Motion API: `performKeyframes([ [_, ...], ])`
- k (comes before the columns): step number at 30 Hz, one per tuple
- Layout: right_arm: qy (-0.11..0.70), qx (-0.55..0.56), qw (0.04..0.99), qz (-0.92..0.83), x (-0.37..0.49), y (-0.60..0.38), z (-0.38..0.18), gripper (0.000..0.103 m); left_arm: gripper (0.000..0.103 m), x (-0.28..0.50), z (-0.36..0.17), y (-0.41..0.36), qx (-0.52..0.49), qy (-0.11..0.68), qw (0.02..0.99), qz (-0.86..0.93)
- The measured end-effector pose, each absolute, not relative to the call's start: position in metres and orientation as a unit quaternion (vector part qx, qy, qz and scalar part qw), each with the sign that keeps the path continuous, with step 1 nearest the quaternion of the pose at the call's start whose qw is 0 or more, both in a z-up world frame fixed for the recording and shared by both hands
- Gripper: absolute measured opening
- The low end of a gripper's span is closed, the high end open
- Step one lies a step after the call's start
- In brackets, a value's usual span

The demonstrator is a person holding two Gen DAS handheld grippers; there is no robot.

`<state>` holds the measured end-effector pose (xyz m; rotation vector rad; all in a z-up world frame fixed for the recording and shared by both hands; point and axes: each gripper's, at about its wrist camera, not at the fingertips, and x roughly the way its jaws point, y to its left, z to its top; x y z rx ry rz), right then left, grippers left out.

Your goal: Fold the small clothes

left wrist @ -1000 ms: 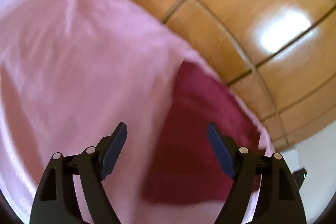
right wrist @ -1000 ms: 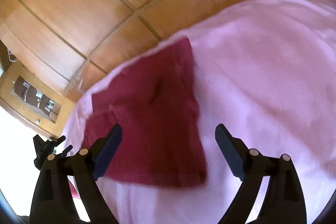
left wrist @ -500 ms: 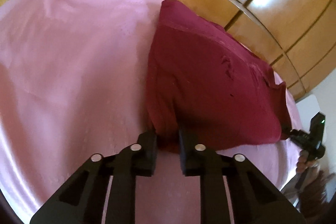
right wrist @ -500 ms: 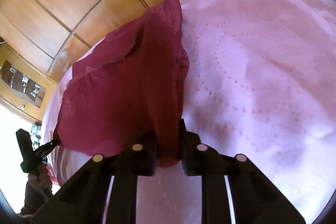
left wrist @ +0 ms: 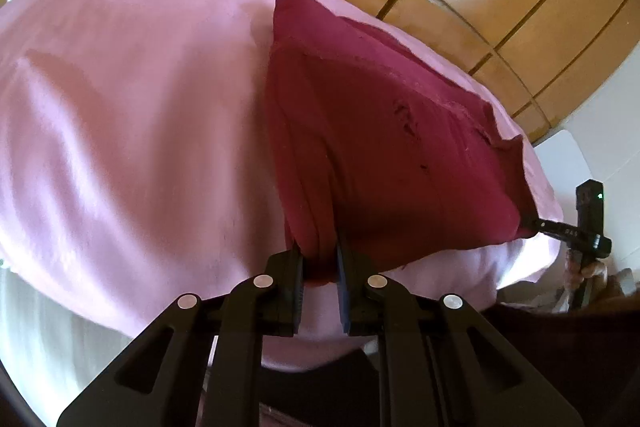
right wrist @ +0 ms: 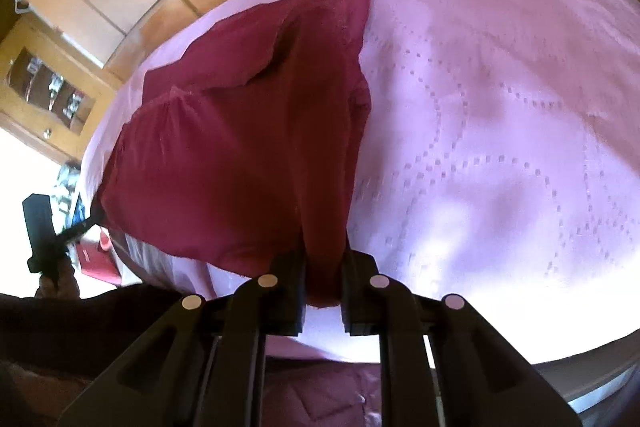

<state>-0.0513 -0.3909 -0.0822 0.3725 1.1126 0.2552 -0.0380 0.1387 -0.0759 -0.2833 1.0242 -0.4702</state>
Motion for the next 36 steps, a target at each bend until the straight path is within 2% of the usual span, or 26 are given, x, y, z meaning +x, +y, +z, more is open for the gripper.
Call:
performKeyframes([
  [1,0.521,0.171,0.828,0.115,-0.049,-0.391,-0.081,0.023,0.018,-0.037,-0.075,0.142,-0.143,0.481,0.837,-0.22],
  [2,0.517,0.17,0.832,0.106,-0.045,-0.393,-0.079,0.041,0.022,-0.033,-0.073,0.147,-0.156,0.475,0.837,-0.222],
  [3,0.511,0.171,0.836,0.101,-0.038,-0.393,-0.078,0.051,0.033,-0.027,-0.07,0.151,-0.162,0.468,0.842,-0.214],
  [4,0.502,0.168,0.843,0.094,-0.029,-0.395,-0.076,0.051,0.044,-0.019,-0.067,0.155,-0.167,0.459,0.851,-0.195],
  [6,0.487,0.157,0.856,0.073,-0.011,-0.396,-0.072,0.056,0.054,-0.004,-0.063,0.156,-0.174,0.447,0.857,-0.187],
  [10,0.466,0.156,0.87,0.045,0.022,-0.398,-0.071,0.059,0.054,0.032,-0.066,0.153,-0.184,0.442,0.861,-0.173],
  [11,0.462,0.157,0.872,0.042,0.03,-0.396,-0.071,0.058,0.054,0.043,-0.069,0.15,-0.186,0.443,0.861,-0.168],
  [13,0.457,0.157,0.874,0.04,0.047,-0.392,-0.072,0.051,0.054,0.06,-0.076,0.146,-0.194,0.45,0.856,-0.164],
  [14,0.457,0.155,0.875,0.041,0.051,-0.393,-0.073,0.04,0.054,0.067,-0.079,0.145,-0.199,0.453,0.853,-0.165],
  [15,0.458,0.153,0.874,0.045,0.056,-0.389,-0.073,0.026,0.047,0.073,-0.081,0.141,-0.198,0.454,0.853,-0.167],
  [16,0.457,0.152,0.875,0.053,0.058,-0.385,-0.071,0.02,0.027,0.076,-0.08,0.138,-0.195,0.453,0.853,-0.172],
  [17,0.454,0.146,0.877,0.057,0.058,-0.383,-0.069,0.011,0.021,0.078,-0.079,0.13,-0.183,0.454,0.852,-0.184],
  [18,0.45,0.135,0.881,0.059,0.056,-0.379,-0.065,0.008,0.01,0.077,-0.075,0.126,-0.17,0.449,0.857,-0.188],
  [20,0.438,0.126,0.888,0.065,0.048,-0.376,-0.054,0.007,0.007,0.066,-0.062,0.119,-0.14,0.426,0.872,-0.196],
  [28,0.388,0.159,0.905,0.077,0.055,-0.385,-0.01,0.006,0.007,0.058,-0.014,0.13,-0.141,0.361,0.898,-0.21],
  [36,0.397,0.167,0.902,0.035,0.138,-0.397,-0.018,0.006,0.007,0.128,-0.004,0.114,-0.116,0.358,0.912,-0.163],
])
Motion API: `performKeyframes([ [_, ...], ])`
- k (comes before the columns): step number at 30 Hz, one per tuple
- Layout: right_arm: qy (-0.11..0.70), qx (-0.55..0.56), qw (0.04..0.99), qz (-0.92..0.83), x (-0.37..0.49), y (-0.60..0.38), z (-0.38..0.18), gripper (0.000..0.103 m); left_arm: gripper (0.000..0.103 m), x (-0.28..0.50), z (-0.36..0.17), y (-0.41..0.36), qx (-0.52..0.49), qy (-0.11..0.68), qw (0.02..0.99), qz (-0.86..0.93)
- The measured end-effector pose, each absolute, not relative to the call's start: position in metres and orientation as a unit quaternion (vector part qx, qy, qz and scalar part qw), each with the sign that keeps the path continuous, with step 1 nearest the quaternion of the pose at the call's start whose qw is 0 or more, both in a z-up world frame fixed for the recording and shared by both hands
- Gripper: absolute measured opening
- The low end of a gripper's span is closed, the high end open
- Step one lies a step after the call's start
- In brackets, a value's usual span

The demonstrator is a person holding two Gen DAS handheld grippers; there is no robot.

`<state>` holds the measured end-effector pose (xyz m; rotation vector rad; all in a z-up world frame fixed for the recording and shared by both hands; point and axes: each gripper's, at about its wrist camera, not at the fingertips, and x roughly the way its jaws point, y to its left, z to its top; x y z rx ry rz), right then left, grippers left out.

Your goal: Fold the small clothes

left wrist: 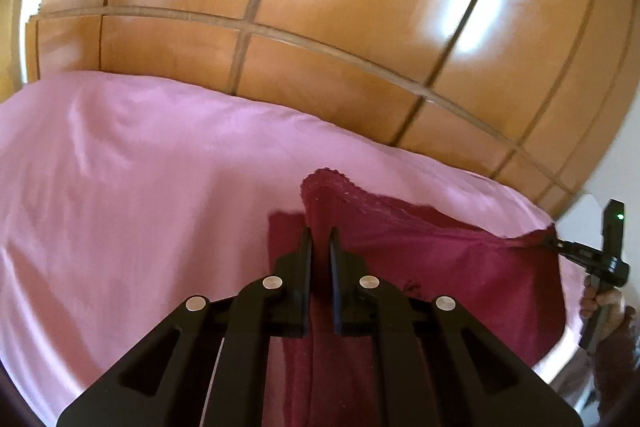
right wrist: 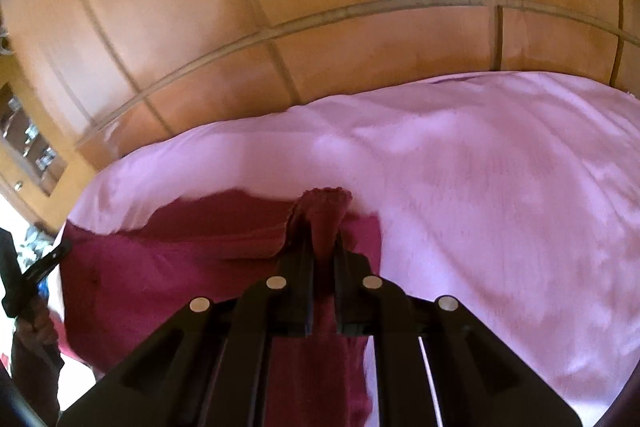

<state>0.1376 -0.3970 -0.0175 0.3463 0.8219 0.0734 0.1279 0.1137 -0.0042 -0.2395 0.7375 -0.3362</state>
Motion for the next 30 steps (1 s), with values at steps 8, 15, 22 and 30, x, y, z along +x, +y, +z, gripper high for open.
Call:
performKeyframes([
  [8,0.45,0.159,0.879,-0.019,0.21,-0.402,-0.071,0.007,0.007,0.209,-0.048,0.1,-0.086,0.419,0.901,-0.079],
  [15,0.469,0.131,0.872,-0.04,0.206,-0.404,-0.082,0.061,0.008,0.223,-0.081,0.082,-0.011,0.459,0.888,-0.032],
  [22,0.461,0.186,0.867,0.028,0.127,-0.416,-0.068,0.068,0.04,0.162,-0.058,0.123,-0.085,0.427,0.898,-0.071],
  [30,0.473,0.242,0.843,0.084,0.035,-0.399,-0.087,0.07,0.052,0.055,-0.074,0.149,-0.146,0.445,0.87,-0.155],
])
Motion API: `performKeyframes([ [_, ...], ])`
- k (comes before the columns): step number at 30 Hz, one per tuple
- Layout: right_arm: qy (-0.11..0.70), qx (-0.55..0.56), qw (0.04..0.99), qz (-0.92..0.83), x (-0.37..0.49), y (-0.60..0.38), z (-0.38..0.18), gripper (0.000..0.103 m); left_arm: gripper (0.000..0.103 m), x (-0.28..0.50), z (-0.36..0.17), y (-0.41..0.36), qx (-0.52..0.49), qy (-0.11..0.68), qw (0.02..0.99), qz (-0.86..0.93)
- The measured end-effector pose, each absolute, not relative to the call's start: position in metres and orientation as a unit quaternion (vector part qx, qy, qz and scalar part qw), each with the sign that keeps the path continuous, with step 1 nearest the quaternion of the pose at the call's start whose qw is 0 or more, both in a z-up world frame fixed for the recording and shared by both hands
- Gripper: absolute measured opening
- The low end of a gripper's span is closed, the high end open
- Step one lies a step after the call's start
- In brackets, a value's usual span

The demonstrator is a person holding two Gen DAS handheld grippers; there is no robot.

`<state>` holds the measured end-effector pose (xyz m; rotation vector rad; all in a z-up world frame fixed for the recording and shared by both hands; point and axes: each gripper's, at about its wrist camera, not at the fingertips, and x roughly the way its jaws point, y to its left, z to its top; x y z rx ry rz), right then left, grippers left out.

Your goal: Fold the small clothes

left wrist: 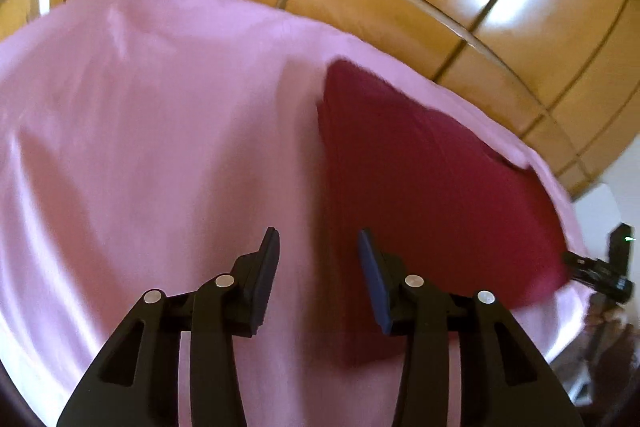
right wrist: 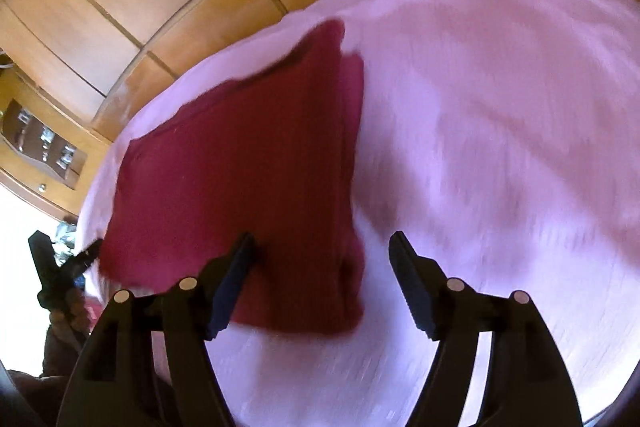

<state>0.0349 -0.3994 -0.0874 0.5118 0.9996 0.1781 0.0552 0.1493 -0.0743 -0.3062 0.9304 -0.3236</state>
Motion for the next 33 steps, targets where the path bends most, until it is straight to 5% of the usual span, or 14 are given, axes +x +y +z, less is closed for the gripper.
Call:
performKeyframes([
  [2,0.474,0.251,0.839,0.087,0.026,-0.395,-0.093,0.069,0.055,0.035,-0.078,0.15,-0.159,0.439,0.868,-0.167],
  [6,0.476,0.255,0.838,0.081,0.028,-0.386,-0.102,0.04,0.054,0.018,-0.09,0.142,-0.172,0.44,0.864,-0.174],
  [8,0.474,0.253,0.839,0.081,0.031,-0.382,-0.099,0.026,0.036,0.026,-0.096,0.137,-0.173,0.442,0.863,-0.172],
  [9,0.473,0.249,0.841,0.08,0.032,-0.38,-0.097,0.02,0.019,0.031,-0.097,0.136,-0.176,0.447,0.859,-0.177],
  [13,0.45,0.224,0.86,0.087,0.018,-0.382,-0.067,0.013,0.01,0.028,-0.079,0.125,-0.129,0.438,0.869,-0.19],
  [24,0.507,0.201,0.833,0.093,-0.019,-0.376,-0.094,0.016,0.013,-0.016,-0.086,0.134,-0.117,0.476,0.848,-0.2],
  [25,0.504,0.203,0.834,0.096,-0.017,-0.375,-0.092,0.018,0.021,-0.014,-0.079,0.136,-0.124,0.469,0.852,-0.197],
  [27,0.496,0.188,0.843,0.091,-0.014,-0.377,-0.085,0.042,0.039,-0.01,-0.068,0.149,-0.146,0.453,0.857,-0.196],
  [28,0.487,0.184,0.85,0.086,-0.011,-0.379,-0.08,0.045,0.049,-0.009,-0.063,0.154,-0.157,0.442,0.862,-0.19],
  [33,0.445,0.18,0.876,0.038,0.025,-0.395,-0.061,0.054,0.049,0.03,-0.055,0.157,-0.175,0.42,0.876,-0.162],
])
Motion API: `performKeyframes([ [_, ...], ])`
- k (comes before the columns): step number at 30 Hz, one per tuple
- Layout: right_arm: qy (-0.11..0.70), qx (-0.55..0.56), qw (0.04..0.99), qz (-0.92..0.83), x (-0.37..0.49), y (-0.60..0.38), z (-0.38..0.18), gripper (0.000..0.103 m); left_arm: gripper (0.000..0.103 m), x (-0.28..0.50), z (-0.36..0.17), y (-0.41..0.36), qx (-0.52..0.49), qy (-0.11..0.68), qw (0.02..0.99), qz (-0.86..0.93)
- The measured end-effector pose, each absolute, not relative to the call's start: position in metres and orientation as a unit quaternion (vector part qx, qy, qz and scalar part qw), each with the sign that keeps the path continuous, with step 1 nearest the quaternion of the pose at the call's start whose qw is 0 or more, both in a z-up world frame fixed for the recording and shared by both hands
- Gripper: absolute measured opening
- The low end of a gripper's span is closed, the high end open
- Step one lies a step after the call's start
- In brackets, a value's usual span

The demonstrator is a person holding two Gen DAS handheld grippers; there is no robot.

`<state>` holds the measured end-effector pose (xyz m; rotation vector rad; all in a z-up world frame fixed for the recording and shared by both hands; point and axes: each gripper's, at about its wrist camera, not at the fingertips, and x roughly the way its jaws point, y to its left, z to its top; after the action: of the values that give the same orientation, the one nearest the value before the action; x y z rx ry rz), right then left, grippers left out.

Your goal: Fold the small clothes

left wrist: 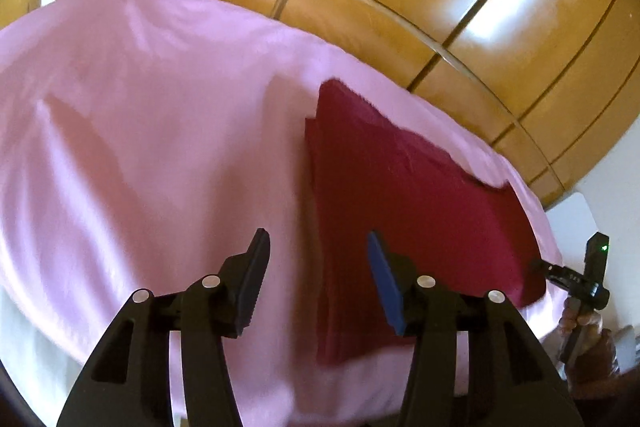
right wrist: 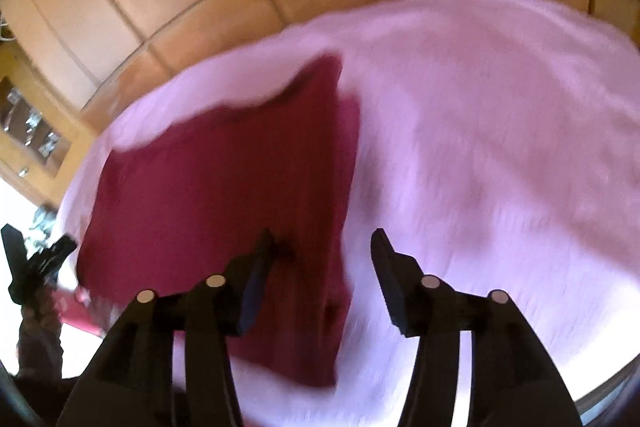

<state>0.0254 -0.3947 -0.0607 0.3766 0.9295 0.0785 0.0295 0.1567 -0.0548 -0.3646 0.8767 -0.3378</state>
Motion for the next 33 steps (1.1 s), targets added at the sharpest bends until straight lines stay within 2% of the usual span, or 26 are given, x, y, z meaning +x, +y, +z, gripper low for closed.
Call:
performKeyframes([
  [8,0.447,0.193,0.873,-0.023,0.121,-0.402,-0.065,0.055,0.049,0.093,-0.064,0.126,-0.177,0.438,0.871,-0.135],
  [10,0.455,0.191,0.87,-0.03,0.137,-0.4,-0.071,0.042,0.045,0.109,-0.066,0.119,-0.179,0.444,0.869,-0.128],
  [11,0.457,0.188,0.869,-0.03,0.14,-0.401,-0.072,0.022,0.038,0.114,-0.068,0.116,-0.177,0.449,0.867,-0.125],
  [12,0.457,0.178,0.871,-0.033,0.145,-0.398,-0.072,0.009,0.017,0.119,-0.068,0.114,-0.174,0.452,0.866,-0.125],
  [13,0.452,0.171,0.875,-0.034,0.145,-0.4,-0.068,0.007,0.007,0.124,-0.068,0.109,-0.161,0.456,0.867,-0.12],
  [16,0.416,0.158,0.895,-0.042,0.142,-0.397,-0.052,0.006,0.006,0.125,-0.058,0.107,-0.153,0.426,0.886,-0.104],
  [20,0.444,0.139,0.883,-0.06,0.157,-0.395,-0.071,0.006,0.006,0.139,-0.068,0.097,-0.1,0.437,0.893,-0.05],
  [23,0.475,0.11,0.87,-0.071,0.167,-0.387,-0.096,0.014,0.007,0.147,-0.083,0.084,-0.056,0.459,0.886,-0.024],
  [25,0.468,0.111,0.873,-0.081,0.163,-0.389,-0.095,0.025,0.007,0.138,-0.073,0.081,-0.047,0.448,0.892,-0.022],
  [26,0.466,0.117,0.873,-0.082,0.16,-0.392,-0.093,0.035,0.008,0.133,-0.068,0.081,-0.043,0.442,0.896,-0.021],
  [27,0.464,0.121,0.873,-0.088,0.155,-0.397,-0.09,0.047,0.017,0.128,-0.063,0.08,-0.039,0.436,0.899,-0.019],
  [28,0.46,0.126,0.874,-0.09,0.151,-0.399,-0.088,0.052,0.023,0.122,-0.058,0.08,-0.039,0.431,0.902,-0.016],
  [33,0.445,0.172,0.877,-0.065,0.117,-0.412,-0.075,0.071,0.025,0.086,-0.031,0.08,-0.044,0.389,0.92,-0.028],
])
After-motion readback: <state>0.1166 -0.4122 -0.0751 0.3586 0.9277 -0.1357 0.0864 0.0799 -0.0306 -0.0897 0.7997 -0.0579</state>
